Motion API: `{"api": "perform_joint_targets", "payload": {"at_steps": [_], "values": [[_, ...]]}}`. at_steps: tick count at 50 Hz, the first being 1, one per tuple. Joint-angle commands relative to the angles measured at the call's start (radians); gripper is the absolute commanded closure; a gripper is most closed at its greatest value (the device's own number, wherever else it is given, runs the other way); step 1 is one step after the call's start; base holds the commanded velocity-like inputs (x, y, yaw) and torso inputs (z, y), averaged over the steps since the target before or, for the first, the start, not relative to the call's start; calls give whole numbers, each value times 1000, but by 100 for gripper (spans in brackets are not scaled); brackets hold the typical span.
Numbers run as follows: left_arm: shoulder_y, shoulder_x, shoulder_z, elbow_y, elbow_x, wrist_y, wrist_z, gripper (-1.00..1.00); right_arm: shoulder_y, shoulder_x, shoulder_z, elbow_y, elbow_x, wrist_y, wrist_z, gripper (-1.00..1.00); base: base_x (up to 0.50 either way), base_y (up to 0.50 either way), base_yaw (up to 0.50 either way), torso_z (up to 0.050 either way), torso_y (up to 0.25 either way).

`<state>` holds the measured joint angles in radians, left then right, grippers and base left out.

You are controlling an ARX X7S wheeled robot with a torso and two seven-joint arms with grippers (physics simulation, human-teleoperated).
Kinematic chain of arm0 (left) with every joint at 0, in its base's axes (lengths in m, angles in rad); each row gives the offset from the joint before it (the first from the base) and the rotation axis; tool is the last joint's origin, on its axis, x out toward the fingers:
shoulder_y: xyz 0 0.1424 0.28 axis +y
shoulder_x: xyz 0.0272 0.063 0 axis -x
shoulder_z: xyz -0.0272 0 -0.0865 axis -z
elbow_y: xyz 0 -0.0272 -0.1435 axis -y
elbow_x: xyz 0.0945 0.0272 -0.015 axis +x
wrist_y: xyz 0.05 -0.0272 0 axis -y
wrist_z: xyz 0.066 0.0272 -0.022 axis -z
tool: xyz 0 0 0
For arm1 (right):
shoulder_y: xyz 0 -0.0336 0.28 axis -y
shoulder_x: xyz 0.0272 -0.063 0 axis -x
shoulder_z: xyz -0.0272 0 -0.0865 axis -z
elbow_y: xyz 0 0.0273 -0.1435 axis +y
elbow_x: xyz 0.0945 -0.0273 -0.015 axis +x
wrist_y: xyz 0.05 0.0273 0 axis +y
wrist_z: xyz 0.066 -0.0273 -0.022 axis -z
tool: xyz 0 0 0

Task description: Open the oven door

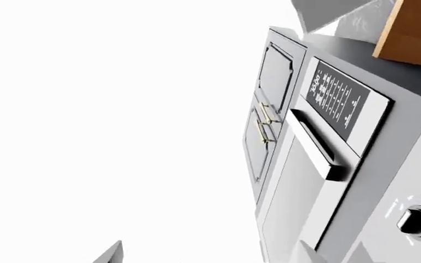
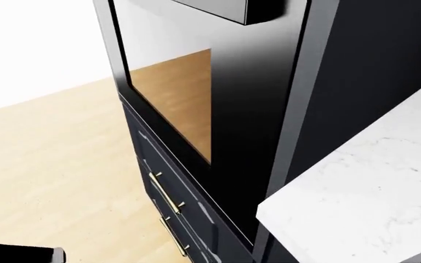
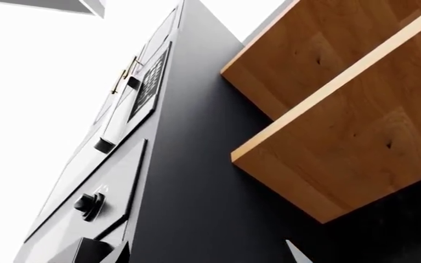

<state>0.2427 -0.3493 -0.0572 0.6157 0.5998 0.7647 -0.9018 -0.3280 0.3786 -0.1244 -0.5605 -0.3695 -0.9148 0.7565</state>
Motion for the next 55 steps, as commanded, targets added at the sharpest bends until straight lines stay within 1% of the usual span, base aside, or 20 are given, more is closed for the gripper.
{"api": "perform_joint_targets", "payload": {"at_steps": [1, 2, 3, 4, 6, 8, 9, 10, 13, 16, 20, 23, 26, 31, 37, 41, 45, 48, 55], "values": [[-119, -202, 23, 69, -45, 28, 136, -100, 13, 14, 22, 12, 56, 13, 2, -100, 0, 0, 0, 0, 0], [-174, -230, 43, 67, -61, 15, 170, -100, 14, 15, 22, 13, 57, 15, 2, -100, 0, 0, 0, 0, 0], [-191, -243, 50, 66, -65, 12, 184, -100, 15, 16, 22, 13, 58, 15, 3, -100, 0, 0, 0, 0, 0], [-253, -280, 75, 57, -103, -2, 218, -100, 16, 16, 22, 12, 59, 15, 3, -100, 0, 0, 0, 0, 0], [-296, -305, 91, 53, -126, -12, 242, -100, 16, 18, 21, 11, 60, 16, 5, -100, 0, 0, 0, 0, 0], [-390, -344, 129, 60, -219, -55, 289, -100, 17, 20, 22, 9, 64, 16, 6, -100, 0, 0, 0, 0, 0], [-425, -360, 140, 59, -217, -54, 309, -100, 17, 21, 21, 9, 64, 17, 7, -100, 0, 0, 0, 0, 0], [-471, -378, 160, 62, -253, -64, 332, -100, 18, 22, 21, 9, 67, 15, 8, -100, 0, 0, 0, 0, 0], [-559, -404, 189, 55, -292, -86, 374, -100, 21, 26, 18, 10, 71, 15, 9, -100, 0, 0, 0, 0, 0], [-691, -422, 235, 10, -350, -116, 426, -100, 21, 27, 17, 10, 71, 12, 11, -100, 0, 0, 0, 0, 0], [-777, -420, 252, -47, -380, -163, 454, -100, 18, 28, 15, 9, 67, 9, 15, -100, 0, 0, 0, 0, 0], [-811, -416, 270, -91, -397, -181, 469, -100, 14, 27, 16, 8, 59, 5, 17, -100, 0, 0, 0, 0, 0], [-814, -415, 298, -143, -400, -182, 484, -100, 12, 28, 15, 8, 58, 2, 19, -100, 0, 0, 0, 0, 0], [-817, -395, 352, -261, -368, -140, 491, -100, 12, 30, 15, 8, 50, -2, 22, -100, 0, 0, 0, 0, 0], [-847, -384, 399, -356, -355, -103, 511, -100, 10, 32, 14, 3, 40, -9, 25, -100, 0, 0, 0, 0, 0], [-862, -393, 435, -403, -323, -60, 536, -100, 16, 35, 12, 5, 36, -7, 25, -100, 0, 0, 0, 0, 0], [-863, -396, 449, -421, -311, -65, 551, -100, 15, 36, 11, 6, 32, -7, 28, -100, 0, 0, 0, 0, 0], [-876, -420, 486, -459, -275, -8, 582, -100, 15, 37, 11, 6, 28, -8, 29, -100, 0, 0, 0, 0, 0], [-894, -433, 502, -494, -266, 10, 600, -100, 14, 40, 11, 0, 27, -4, 33, -100, 0, 0, 0, 0, 0]]}}
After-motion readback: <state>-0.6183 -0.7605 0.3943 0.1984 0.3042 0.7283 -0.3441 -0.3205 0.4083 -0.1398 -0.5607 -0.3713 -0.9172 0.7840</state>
